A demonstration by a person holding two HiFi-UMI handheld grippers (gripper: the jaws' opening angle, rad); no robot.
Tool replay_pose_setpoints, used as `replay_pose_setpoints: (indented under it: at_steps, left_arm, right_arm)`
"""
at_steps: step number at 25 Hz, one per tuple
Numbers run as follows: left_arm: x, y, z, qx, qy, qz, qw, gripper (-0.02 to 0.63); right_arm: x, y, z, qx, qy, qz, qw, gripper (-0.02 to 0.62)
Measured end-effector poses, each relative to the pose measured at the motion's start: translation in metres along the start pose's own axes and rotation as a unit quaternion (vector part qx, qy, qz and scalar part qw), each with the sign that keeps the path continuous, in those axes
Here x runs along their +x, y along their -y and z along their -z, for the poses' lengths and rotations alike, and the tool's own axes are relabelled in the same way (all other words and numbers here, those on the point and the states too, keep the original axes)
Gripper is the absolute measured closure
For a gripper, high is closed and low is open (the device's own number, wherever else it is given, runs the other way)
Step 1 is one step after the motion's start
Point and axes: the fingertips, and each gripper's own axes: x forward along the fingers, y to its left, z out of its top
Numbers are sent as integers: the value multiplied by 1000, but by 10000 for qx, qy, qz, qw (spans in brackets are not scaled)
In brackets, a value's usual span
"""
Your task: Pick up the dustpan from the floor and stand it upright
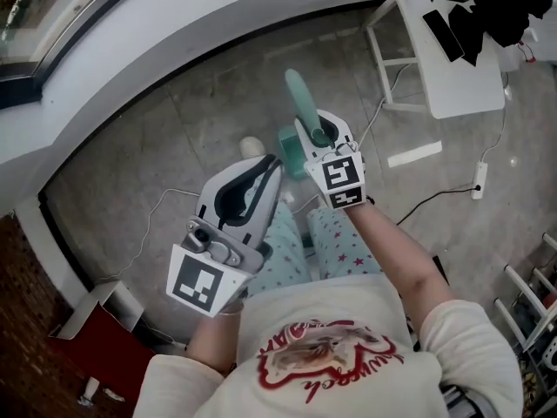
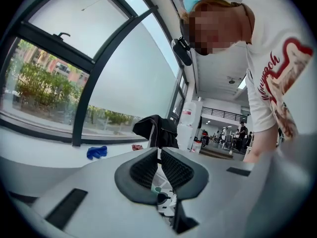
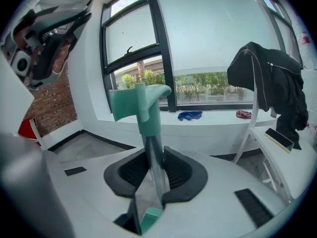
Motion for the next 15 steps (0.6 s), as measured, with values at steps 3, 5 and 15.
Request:
replay_pose_setpoints:
  at_steps: [3, 5, 15]
  left_arm:
    - [-10, 28, 2, 28, 132, -195, 9997, 566]
    - [-16, 48, 4, 11, 195, -272, 9994, 566]
    - [-43, 99, -13, 107, 547, -700, 9960, 566]
  right_arm:
    - [-20, -8, 11, -153, 40, -118, 9998, 495]
    - [-30, -12, 17, -236, 46, -187, 9995, 495]
    - [-44, 1, 18, -294, -141, -279, 9991, 495]
